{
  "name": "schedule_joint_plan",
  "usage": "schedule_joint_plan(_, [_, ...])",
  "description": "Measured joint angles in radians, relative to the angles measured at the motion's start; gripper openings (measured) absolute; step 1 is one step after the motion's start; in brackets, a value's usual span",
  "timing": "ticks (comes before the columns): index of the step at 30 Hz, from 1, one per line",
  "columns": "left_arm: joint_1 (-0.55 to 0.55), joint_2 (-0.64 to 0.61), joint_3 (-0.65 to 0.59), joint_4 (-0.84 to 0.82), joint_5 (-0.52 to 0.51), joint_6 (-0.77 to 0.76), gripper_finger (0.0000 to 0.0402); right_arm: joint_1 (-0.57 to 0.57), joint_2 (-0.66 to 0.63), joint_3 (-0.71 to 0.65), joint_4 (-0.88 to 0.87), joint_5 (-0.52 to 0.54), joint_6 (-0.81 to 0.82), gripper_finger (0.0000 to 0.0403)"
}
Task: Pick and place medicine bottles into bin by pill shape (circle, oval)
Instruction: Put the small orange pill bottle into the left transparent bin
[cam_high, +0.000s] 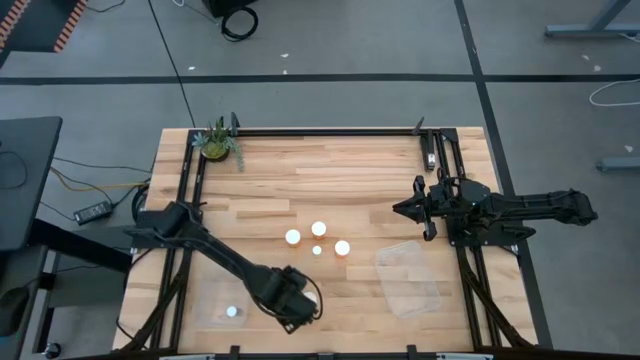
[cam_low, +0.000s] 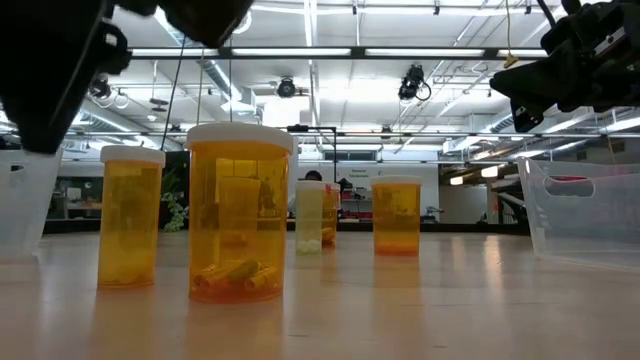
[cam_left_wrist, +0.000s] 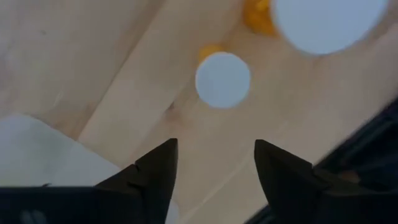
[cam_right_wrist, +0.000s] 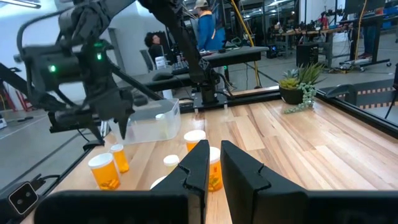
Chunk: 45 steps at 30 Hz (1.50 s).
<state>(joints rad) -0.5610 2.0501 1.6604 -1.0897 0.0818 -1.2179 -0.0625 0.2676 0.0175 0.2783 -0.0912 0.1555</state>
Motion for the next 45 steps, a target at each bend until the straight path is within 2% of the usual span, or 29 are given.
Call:
schedule_joint_plan(6, [0.008,0.041,0.000,0.002,-0.008,0.034,0.0254,0.000,0.000,0.000,0.000,0.000,0.000,0.0047])
schedule_joint_plan(12, [0.019,0.065,0.000,0.057,-0.044,0.072,0.0256,0.000,0.000,0.000,0.000,0.000,-0.001,0.0047])
schedule_joint_plan(19, [0.032,0.080,0.000,0.070,-0.071,0.092,0.0227,0.000,0.000,0.000,0.000,0.000,-0.001,0.0047])
schedule_joint_plan(36, [0.035,0.080,0.000,0.077,-0.081,0.118,0.0113,0.000,0.000,0.000,0.000,0.000,-0.001,0.0047])
schedule_joint_plan(45, [0.035,0.065,0.000,0.081,-0.059,0.130,0.0129,0.000,0.000,0.000,0.000,0.000,-0.001,0.0047])
